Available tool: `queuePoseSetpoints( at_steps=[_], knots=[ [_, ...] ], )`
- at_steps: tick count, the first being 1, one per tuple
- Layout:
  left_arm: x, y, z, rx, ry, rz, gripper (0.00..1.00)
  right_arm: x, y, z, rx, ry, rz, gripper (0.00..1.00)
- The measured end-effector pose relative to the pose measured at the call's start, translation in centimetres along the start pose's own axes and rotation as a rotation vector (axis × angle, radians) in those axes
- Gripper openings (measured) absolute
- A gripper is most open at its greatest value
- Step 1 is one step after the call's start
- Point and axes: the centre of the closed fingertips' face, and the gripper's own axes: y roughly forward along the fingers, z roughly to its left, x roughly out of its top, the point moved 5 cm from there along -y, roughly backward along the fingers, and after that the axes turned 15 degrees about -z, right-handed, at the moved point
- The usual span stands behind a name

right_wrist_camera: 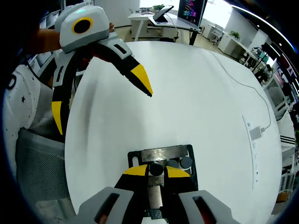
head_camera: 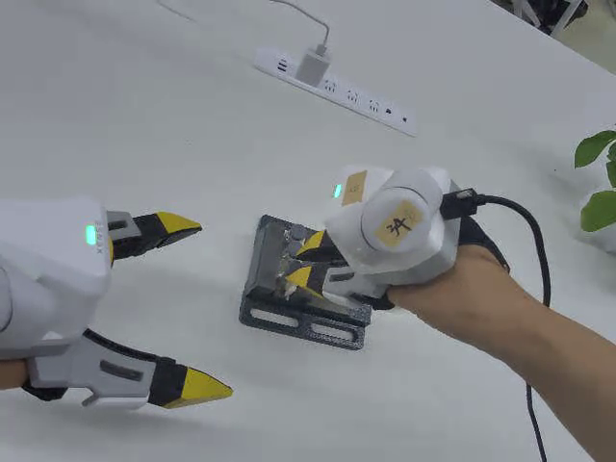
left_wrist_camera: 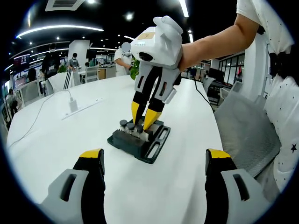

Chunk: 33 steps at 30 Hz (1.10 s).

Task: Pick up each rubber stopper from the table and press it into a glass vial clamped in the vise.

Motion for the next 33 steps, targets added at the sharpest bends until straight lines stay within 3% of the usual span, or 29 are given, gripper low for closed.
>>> queuePoseSetpoints(
  at_steps=[9,33],
  knots=[
    [-0.1,0.0,-0.2,-0.008,0.002,0.006,0.89,0.1,-1.1,-0.2,-0.003,0.025,-0.029,0.05],
    [-0.2,0.0,0.0,-0.009,-0.01,0.005,0.87,-0.6,0.3,-0.2,0.019,0.041,-0.022,0.01]
  ],
)
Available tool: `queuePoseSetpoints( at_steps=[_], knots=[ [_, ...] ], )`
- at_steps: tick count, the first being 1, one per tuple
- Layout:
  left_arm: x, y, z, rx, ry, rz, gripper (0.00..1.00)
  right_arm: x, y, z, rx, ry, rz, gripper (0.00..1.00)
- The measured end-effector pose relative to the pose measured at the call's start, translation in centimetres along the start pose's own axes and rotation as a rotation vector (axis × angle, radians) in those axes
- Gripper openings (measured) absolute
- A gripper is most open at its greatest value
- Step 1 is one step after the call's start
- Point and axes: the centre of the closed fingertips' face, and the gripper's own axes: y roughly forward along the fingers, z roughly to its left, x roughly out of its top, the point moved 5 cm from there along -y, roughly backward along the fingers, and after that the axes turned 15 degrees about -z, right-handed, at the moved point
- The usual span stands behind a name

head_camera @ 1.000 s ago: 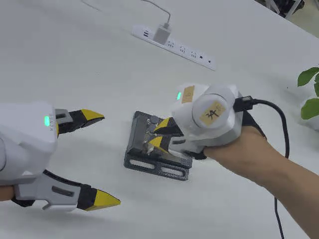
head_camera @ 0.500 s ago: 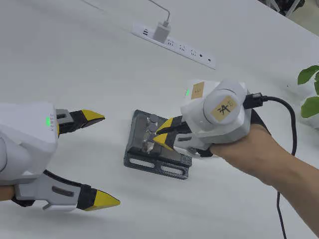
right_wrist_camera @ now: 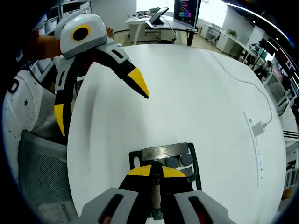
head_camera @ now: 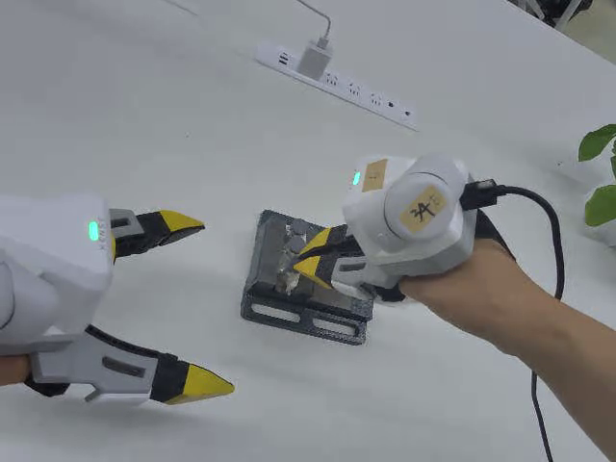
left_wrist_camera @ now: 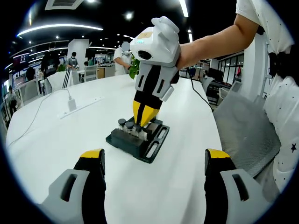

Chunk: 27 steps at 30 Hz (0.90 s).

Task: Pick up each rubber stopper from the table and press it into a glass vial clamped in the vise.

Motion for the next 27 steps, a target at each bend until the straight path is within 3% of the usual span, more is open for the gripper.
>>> queuePoseSetpoints(
  at_steps=[27],
  knots=[
    [0.04,0.39,0.05,0.005,-0.009,-0.019,0.85,0.05,0.27,-0.23,0.026,-0.013,0.054,0.0]
  ],
)
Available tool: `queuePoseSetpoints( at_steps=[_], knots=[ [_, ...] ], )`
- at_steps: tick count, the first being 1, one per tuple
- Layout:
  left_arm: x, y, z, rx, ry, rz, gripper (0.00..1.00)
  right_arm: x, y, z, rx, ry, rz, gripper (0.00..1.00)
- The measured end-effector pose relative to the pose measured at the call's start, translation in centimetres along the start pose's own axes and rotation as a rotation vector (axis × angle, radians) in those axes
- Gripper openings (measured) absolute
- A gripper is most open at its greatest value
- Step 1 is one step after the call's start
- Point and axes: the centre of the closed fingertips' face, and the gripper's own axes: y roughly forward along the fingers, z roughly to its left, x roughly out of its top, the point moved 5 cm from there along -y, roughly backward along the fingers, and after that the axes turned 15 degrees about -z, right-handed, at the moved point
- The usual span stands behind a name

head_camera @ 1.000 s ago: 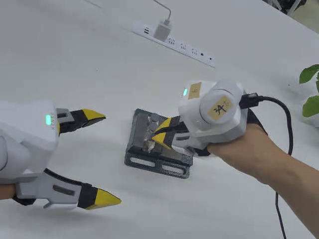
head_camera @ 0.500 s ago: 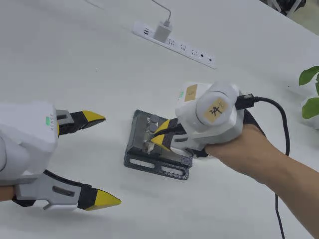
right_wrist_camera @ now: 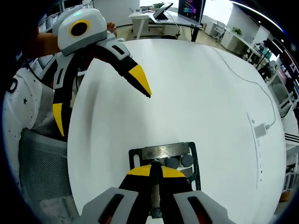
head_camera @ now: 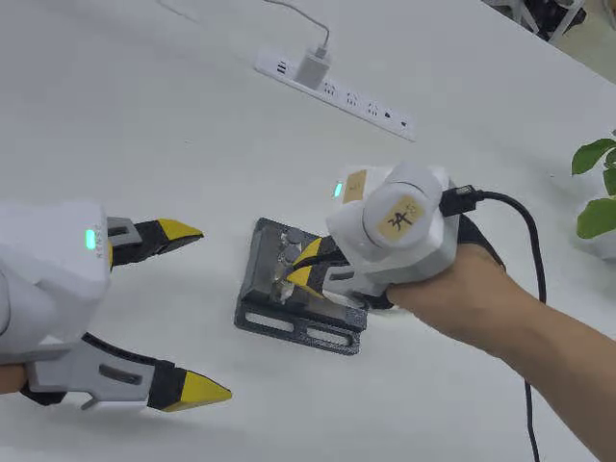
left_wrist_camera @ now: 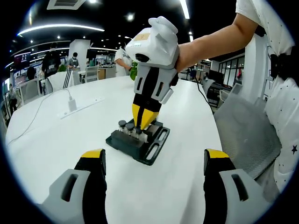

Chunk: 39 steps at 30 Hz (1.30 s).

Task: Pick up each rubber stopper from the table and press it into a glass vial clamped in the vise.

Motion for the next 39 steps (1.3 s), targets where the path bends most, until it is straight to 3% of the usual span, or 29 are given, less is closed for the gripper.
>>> queuePoseSetpoints(
  at_steps=[35,39],
  knots=[
    [-0.13,-0.02,0.21,0.019,-0.003,-0.02,0.85,0.34,0.9,-0.12,0.073,0.017,0.111,0.0],
    [-0.1,-0.06,0.21,0.022,-0.002,-0.02,0.84,0.45,0.99,-0.04,0.091,-0.007,0.135,0.0]
  ],
)
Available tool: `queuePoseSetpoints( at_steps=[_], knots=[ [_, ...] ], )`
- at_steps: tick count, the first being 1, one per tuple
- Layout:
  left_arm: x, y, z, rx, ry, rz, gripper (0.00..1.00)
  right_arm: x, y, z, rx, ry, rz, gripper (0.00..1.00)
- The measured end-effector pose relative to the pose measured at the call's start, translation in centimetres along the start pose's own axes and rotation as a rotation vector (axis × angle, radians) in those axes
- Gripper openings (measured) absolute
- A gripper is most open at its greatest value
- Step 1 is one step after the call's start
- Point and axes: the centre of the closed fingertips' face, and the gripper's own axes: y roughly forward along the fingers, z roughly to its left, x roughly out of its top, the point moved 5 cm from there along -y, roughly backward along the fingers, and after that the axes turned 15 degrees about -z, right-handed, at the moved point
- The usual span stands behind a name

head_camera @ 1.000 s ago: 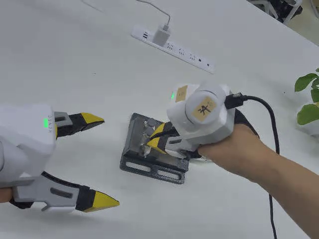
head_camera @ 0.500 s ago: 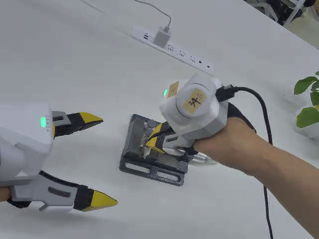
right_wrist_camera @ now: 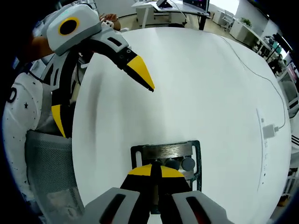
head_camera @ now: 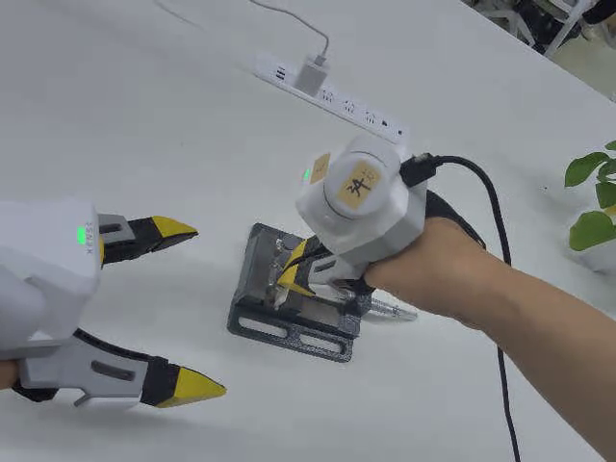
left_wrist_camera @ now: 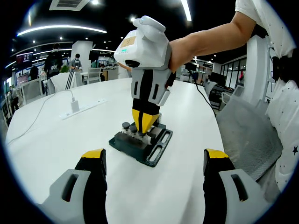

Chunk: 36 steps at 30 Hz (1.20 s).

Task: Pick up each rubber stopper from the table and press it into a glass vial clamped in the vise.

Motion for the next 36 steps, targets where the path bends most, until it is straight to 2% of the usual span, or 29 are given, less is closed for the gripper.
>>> queuePoseSetpoints(
  at_steps=[7,9,11,15,24,26,31,32,36],
  knots=[
    [0.4,0.1,0.0,-0.001,0.004,-0.003,0.84,0.0,-0.1,-0.2,0.009,0.01,0.01,0.0],
    [0.6,0.1,-0.2,-0.008,0.01,0.002,0.84,0.1,-0.1,-0.3,0.01,0.044,0.011,0.0],
    [0.8,-0.1,-0.2,-0.012,0.021,0.008,0.84,0.1,-0.2,-0.2,0.013,0.018,0.014,0.0],
    [1.3,-0.5,-0.2,-0.001,0.026,0.008,0.84,0.0,-0.3,-0.2,0.004,0.049,0.002,0.0],
    [2.1,-1.2,-0.9,0.007,0.044,0.02,0.84,0.0,-0.5,0.0,-0.011,0.048,-0.012,0.0],
    [2.2,-1.3,-0.9,0.011,0.046,0.022,0.83,0.0,-0.6,-0.1,-0.029,0.056,-0.017,0.0],
    [2.6,-1.4,-1.3,0.016,0.051,0.024,0.83,-0.1,-0.5,0.0,-0.037,0.057,-0.041,0.0],
    [2.7,-1.4,-1.4,0.016,0.052,0.026,0.83,-0.2,-0.7,-0.1,-0.054,0.066,-0.033,0.0],
    [2.9,-1.6,-1.6,0.018,0.059,0.031,0.83,-0.3,-0.8,0.2,-0.033,0.064,-0.04,0.0]
  ],
)
